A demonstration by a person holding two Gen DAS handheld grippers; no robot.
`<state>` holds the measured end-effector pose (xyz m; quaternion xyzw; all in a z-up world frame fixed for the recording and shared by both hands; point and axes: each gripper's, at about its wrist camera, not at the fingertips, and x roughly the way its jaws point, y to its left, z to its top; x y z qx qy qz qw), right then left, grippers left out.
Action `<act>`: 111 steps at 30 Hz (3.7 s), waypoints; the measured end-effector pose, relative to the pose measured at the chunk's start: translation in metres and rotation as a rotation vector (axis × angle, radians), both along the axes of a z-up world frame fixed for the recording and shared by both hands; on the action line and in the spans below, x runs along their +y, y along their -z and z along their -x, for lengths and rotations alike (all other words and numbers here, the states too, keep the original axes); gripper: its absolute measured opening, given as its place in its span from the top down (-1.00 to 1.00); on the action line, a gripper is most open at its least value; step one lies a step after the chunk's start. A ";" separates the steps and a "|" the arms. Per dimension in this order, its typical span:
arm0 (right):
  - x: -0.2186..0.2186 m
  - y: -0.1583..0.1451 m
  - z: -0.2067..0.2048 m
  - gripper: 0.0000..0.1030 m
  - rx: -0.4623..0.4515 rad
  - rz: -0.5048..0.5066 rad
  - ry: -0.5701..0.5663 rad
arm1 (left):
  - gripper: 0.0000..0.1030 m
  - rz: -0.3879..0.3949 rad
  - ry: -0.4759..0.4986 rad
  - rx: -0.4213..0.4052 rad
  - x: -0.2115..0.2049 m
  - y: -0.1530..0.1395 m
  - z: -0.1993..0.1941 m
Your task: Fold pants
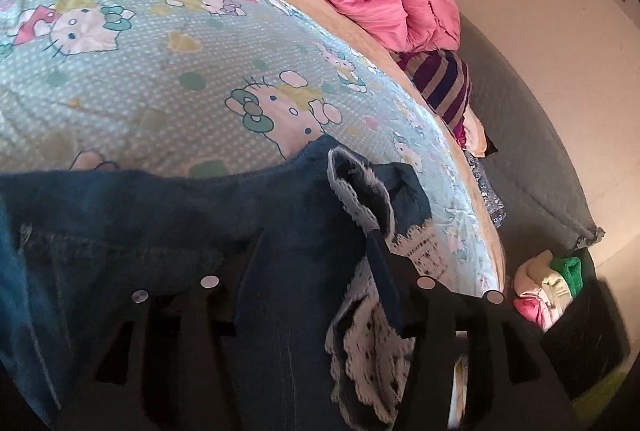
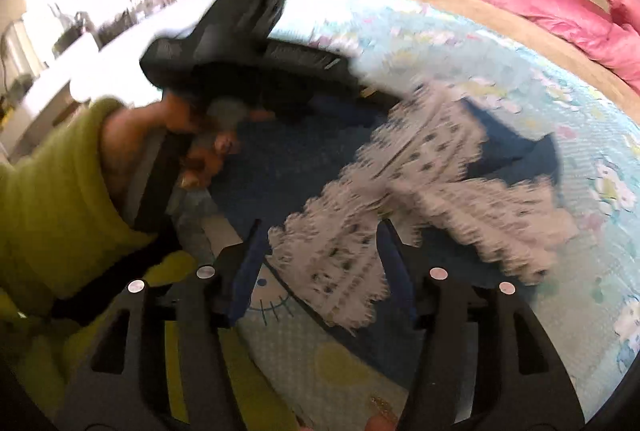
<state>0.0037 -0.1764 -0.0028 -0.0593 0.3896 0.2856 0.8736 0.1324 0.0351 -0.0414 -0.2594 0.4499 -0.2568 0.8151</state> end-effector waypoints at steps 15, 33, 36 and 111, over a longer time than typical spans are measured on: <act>-0.106 0.019 -0.066 0.52 0.275 -0.203 0.322 | -0.36 0.021 0.089 0.031 -0.014 -0.006 0.073; -0.014 -0.032 -0.160 0.25 0.149 -0.140 0.114 | -0.36 -0.131 0.122 0.098 -0.041 0.005 0.089; -0.014 -0.045 -0.160 0.04 0.086 -0.098 0.060 | -0.36 -0.133 0.118 0.099 -0.042 0.005 0.089; -0.008 0.038 -0.150 0.12 0.114 0.161 0.009 | 0.48 -0.356 0.192 0.031 -0.096 -0.006 0.091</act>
